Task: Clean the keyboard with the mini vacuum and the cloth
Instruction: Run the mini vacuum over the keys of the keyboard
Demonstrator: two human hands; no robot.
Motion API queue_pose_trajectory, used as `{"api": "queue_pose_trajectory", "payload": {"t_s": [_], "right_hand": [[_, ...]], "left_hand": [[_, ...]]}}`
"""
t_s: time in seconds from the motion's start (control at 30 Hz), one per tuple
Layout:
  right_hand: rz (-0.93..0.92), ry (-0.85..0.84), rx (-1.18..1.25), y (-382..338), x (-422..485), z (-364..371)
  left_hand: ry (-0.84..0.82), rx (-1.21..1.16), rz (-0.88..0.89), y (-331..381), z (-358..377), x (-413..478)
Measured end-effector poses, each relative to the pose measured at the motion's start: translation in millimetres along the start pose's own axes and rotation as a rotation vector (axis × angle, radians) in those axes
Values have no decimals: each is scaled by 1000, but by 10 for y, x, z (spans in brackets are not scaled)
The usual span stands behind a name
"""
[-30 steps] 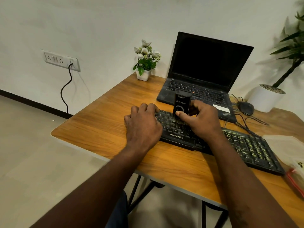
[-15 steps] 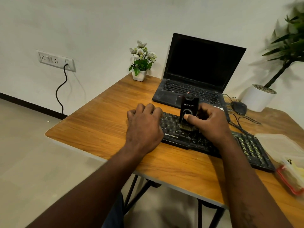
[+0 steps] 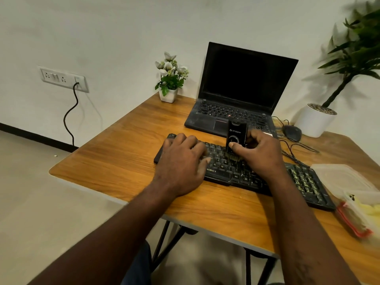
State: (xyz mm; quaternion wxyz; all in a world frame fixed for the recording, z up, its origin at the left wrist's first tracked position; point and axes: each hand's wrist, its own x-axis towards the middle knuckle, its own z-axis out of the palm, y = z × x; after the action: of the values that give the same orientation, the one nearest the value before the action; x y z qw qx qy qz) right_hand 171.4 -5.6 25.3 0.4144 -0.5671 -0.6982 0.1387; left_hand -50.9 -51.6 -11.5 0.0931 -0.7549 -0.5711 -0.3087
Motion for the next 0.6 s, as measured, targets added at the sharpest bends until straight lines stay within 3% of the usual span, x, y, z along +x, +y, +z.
{"api": "queue_pose_trajectory", "payload": {"t_s": [0.3, 0.6], "right_hand": [[32, -245, 185, 126, -113, -358], [0, -185, 170, 261, -229, -425]], "left_hand": [[-102, 37, 34, 30, 6, 15], [-176, 56, 216, 160, 28, 43]]}}
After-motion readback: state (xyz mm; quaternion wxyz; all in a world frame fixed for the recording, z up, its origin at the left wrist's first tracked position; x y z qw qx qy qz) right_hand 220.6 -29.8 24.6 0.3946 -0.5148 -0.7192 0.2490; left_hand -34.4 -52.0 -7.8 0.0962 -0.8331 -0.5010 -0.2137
